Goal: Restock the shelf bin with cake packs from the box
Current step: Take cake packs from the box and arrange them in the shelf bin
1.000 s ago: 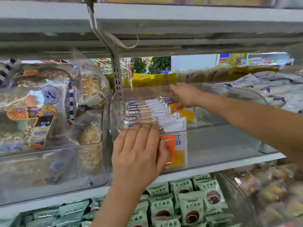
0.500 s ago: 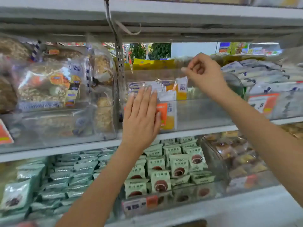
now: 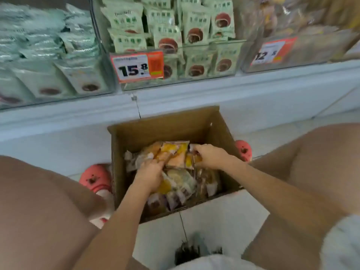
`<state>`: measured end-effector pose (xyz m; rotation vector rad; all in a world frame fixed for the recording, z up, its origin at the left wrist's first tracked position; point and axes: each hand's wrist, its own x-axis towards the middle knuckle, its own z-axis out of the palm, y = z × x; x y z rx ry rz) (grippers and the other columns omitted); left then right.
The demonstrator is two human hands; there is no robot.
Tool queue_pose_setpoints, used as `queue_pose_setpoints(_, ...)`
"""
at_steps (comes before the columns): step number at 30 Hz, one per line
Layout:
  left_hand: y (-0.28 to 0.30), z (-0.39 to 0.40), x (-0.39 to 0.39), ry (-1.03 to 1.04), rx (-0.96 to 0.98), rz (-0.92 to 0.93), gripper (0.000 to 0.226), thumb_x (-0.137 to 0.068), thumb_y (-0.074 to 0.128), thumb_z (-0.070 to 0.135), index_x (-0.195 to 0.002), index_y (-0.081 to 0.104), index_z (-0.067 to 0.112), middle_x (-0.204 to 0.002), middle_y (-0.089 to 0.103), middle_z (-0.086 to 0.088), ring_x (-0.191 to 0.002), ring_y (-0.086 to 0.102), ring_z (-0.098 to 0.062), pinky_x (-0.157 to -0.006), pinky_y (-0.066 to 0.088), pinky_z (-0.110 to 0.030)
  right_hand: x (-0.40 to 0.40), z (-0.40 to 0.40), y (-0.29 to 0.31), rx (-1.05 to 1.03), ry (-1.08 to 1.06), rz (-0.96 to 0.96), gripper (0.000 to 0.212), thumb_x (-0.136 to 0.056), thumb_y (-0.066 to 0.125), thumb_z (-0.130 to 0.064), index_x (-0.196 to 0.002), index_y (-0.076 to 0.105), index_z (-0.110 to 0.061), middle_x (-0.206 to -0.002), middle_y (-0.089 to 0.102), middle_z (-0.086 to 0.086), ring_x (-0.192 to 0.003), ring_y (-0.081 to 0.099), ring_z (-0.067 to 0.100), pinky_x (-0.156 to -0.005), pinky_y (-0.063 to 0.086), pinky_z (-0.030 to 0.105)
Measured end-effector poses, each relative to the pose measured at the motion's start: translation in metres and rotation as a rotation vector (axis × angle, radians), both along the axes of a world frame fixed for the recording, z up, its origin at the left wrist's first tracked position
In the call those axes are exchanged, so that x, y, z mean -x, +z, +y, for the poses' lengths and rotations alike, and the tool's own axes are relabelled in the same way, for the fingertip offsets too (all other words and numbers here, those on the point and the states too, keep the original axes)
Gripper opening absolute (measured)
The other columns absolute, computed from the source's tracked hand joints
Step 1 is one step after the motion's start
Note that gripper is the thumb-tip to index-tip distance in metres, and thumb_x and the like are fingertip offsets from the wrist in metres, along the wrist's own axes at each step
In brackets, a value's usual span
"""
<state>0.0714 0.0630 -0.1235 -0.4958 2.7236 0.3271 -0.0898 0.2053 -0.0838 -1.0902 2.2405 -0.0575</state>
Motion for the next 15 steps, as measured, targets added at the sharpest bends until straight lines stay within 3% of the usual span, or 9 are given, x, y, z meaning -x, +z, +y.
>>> queue_pose_setpoints(3,-0.009,0.001,-0.019,-0.006,0.019,-0.069,0.038,-0.093,0.044,0.018,-0.130,0.048,0.015,-0.131,0.050,-0.009,-0.122,0.042,-0.027,-0.099,0.037,-0.037,-0.002,0.011,-0.041,-0.253,-0.019,0.099,0.062,-0.094,0.045,-0.040,-0.148,0.022,-0.024,-0.152,0.027,0.012,-0.135,0.032,0.034,-0.106,0.034,0.047)
queue_pose_setpoints(6,0.001,0.006,-0.017,0.011,-0.039,0.049,0.034,-0.094,0.046,0.019,-0.127,0.050,0.014,-0.130,0.048,-0.008,-0.124,0.039,-0.025,-0.101,0.036,-0.036,0.002,0.021,-0.059,-0.381,0.081,0.139,0.062,-0.096,0.043,-0.035,-0.149,0.014,-0.024,-0.153,0.021,0.014,-0.134,0.031,0.037,-0.106,0.036,0.047)
queue_pose_setpoints(10,0.008,0.011,-0.015,0.026,-0.084,0.173,0.029,-0.094,0.047,0.019,-0.122,0.055,0.014,-0.125,0.052,-0.007,-0.120,0.042,-0.024,-0.098,0.037,-0.035,0.009,0.023,-0.065,-0.396,0.278,0.283,0.052,-0.096,0.044,-0.035,-0.144,0.029,-0.022,-0.149,0.030,0.013,-0.135,0.032,0.033,-0.108,0.034,0.042)
queue_pose_setpoints(15,0.004,0.015,-0.019,0.143,-0.279,0.043,0.025,-0.096,0.047,0.021,-0.116,0.061,0.019,-0.117,0.062,-0.004,-0.104,0.058,-0.023,-0.082,0.052,-0.036,0.019,0.030,-0.051,-0.281,0.440,0.377,0.028,-0.094,0.046,-0.024,-0.121,0.053,-0.026,-0.135,0.048,0.004,-0.124,0.044,0.027,-0.093,0.040,0.036)
